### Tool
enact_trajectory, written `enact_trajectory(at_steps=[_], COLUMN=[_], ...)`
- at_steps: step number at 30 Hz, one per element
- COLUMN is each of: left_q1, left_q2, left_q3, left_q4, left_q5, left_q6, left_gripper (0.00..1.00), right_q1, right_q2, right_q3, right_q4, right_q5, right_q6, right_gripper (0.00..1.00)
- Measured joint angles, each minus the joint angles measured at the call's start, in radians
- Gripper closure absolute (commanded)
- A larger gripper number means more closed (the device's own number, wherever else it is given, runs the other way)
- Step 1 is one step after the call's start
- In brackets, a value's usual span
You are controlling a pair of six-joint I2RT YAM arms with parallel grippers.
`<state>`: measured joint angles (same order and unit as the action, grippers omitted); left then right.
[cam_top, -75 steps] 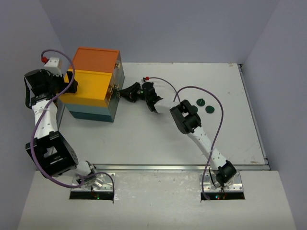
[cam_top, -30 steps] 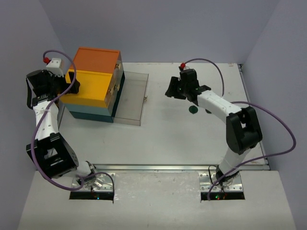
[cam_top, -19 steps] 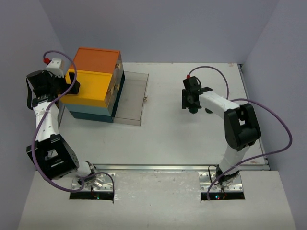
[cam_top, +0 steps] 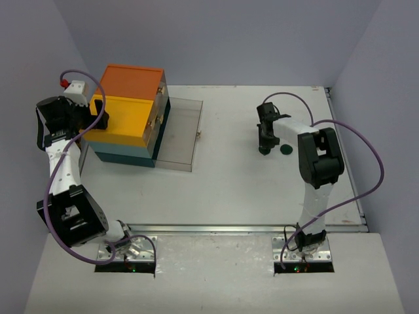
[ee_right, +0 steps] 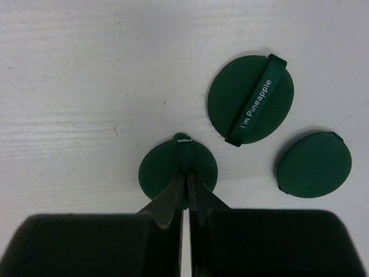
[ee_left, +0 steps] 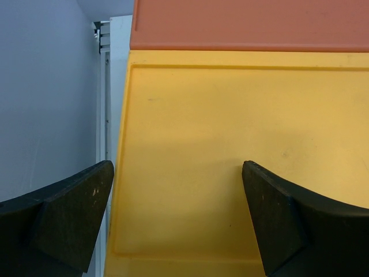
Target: Organize the makeup
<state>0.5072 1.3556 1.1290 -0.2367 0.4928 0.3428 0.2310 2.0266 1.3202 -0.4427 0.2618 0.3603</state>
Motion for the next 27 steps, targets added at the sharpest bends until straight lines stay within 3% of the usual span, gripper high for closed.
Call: enact_trajectory(at_steps=[5, 9, 13, 17, 22, 27], left_q1=[0.0, 0.0, 0.0, 0.0, -0.001, -0.003], left_q2=[0.0, 0.0, 0.0, 0.0, -0.001, -0.007], left_q3=[0.0, 0.0, 0.0, 0.0, 0.0, 0.0], left_q4=[0.0, 0.0, 0.0, 0.0, -0.001, -0.006], left_q5=[-0.001, -0.001, -0.001, -0.002, -0.004, -0.011], left_q6=[0.0, 0.0, 0.0, 0.0, 0.005, 0.021], left_gripper=[0.07, 0.07, 0.07, 0.07, 0.06, 0.06], right_q1=[0.001, 0.022, 0.159, 0.373, 0.567, 0.621], right_q2=[-0.02, -0.123, -0.285, -0.346, -0.211, 0.031], right_q3=[-0.037, -0.13, -0.158, -0.055, 0.162, 0.361], right_q4=[0.044, 0.085, 0.142, 0.249, 0.403, 0.393], right_q5=[-0.016, -0.025, -0.007, -0.039, -0.07, -0.087], right_q6=[-0.026, -0.06, -0.144, -0.202, -0.237, -0.233], right_gripper=[1.0, 1.0, 1.0, 1.0, 1.0, 1.0])
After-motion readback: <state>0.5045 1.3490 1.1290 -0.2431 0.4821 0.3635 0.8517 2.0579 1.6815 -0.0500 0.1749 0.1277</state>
